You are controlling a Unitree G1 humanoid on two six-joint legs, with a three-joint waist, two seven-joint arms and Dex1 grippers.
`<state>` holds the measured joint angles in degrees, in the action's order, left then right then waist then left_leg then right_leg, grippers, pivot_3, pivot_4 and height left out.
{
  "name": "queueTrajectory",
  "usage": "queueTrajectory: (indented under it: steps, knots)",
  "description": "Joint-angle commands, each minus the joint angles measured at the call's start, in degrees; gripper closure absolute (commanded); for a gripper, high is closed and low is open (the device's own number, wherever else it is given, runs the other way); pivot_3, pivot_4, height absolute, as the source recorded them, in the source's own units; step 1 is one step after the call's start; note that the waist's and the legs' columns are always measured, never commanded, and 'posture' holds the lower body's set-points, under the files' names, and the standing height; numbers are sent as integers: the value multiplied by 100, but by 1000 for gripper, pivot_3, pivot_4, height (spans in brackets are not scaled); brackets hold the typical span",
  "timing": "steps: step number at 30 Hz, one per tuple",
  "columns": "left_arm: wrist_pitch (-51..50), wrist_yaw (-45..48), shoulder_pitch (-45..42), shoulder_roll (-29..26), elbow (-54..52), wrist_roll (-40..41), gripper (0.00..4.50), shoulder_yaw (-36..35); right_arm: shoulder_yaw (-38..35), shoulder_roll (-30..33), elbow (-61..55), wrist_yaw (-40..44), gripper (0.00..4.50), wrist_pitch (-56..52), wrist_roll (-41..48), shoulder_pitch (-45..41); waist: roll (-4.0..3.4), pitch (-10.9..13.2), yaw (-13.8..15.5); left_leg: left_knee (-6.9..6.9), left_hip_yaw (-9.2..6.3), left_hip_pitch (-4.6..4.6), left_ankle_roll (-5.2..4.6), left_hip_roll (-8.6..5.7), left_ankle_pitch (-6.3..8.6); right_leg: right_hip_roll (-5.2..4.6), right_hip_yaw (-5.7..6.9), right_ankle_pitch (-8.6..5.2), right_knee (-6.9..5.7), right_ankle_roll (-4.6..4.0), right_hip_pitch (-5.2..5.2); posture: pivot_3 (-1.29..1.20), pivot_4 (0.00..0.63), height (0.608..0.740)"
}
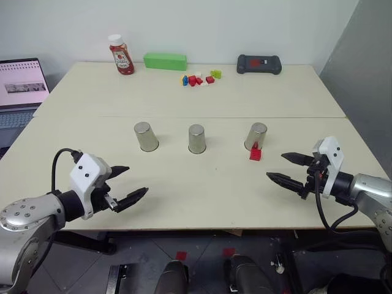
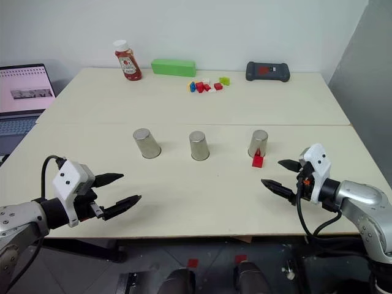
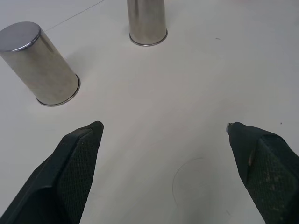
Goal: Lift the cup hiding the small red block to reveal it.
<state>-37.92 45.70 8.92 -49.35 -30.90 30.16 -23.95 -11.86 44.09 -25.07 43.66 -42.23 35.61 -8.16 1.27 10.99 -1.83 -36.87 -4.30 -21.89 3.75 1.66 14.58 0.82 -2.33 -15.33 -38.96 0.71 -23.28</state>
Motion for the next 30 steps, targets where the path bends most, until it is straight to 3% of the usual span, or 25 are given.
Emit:
queueTrajectory:
  steps: [1,18,30]
  knots:
    - [131,66,28,-5,-45,29,0,-94,-107,34,-210,-10,30,15,106,-61,0,0,0,0,0,0,0,0,0,0,0,0,0,0,0,0,150,740]
    - [50,-89,-270,10,-92,155,0,-258,-242,45,-302,-273,30,-142,133,73,0,0,0,0,8,-1,0,0,0,1,-1,1,0,2,-4,0,150,740]
    - [371,95,-684,-10,264,135,0,7,-323,32,-522,-373,30,-86,221,295,0,0,0,-2,18,0,-1,0,1,2,-4,4,2,7,-5,0,150,740]
